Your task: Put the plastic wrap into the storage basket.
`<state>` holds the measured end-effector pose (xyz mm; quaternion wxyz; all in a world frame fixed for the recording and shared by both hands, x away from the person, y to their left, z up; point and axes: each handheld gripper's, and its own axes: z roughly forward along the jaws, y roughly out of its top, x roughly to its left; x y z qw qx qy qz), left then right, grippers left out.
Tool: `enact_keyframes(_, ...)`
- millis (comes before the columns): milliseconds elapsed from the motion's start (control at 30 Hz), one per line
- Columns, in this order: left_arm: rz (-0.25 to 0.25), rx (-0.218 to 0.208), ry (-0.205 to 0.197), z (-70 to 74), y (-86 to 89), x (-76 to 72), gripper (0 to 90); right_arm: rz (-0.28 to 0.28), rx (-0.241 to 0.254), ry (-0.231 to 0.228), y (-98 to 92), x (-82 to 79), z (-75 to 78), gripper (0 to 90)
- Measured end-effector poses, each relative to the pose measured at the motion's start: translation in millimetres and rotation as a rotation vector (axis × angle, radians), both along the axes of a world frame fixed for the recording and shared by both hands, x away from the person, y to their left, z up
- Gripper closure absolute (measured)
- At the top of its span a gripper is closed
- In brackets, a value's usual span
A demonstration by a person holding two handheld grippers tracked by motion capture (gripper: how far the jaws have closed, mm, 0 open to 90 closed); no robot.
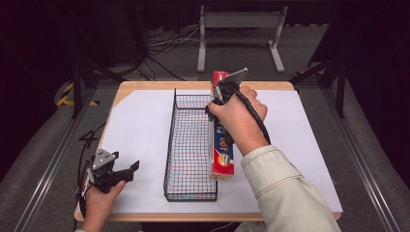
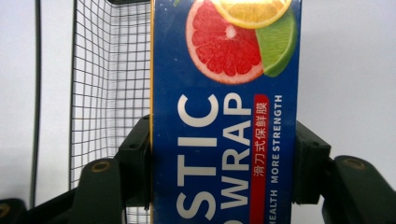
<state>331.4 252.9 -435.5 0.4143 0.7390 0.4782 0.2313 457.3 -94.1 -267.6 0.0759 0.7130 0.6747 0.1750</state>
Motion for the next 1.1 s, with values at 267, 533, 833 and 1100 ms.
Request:
enact_keyframes(267,-0.012,0.000,-0.036,-4.2,-0.2,-0.7,15.9,0.009,0.013,0.015,15.0,0.4,-0.7,39.4)
enact_keyframes(533,-0.014,-0.002,-0.056,-5.7,-0.1,-1.0,15.7,0.009,0.021,0.028,26.9,2.2,-3.0,39.3)
enact_keyframes(833,-0.011,0.008,-0.063,-8.1,1.3,0.3,15.4,0.034,0.002,0.029,39.2,4.7,-12.0,39.3)
enact_keyframes(1100,-0.018,0.026,-0.080,-8.5,0.0,-0.3,14.9,0.043,-0.008,0.045,47.9,6.4,-26.5,39.3)
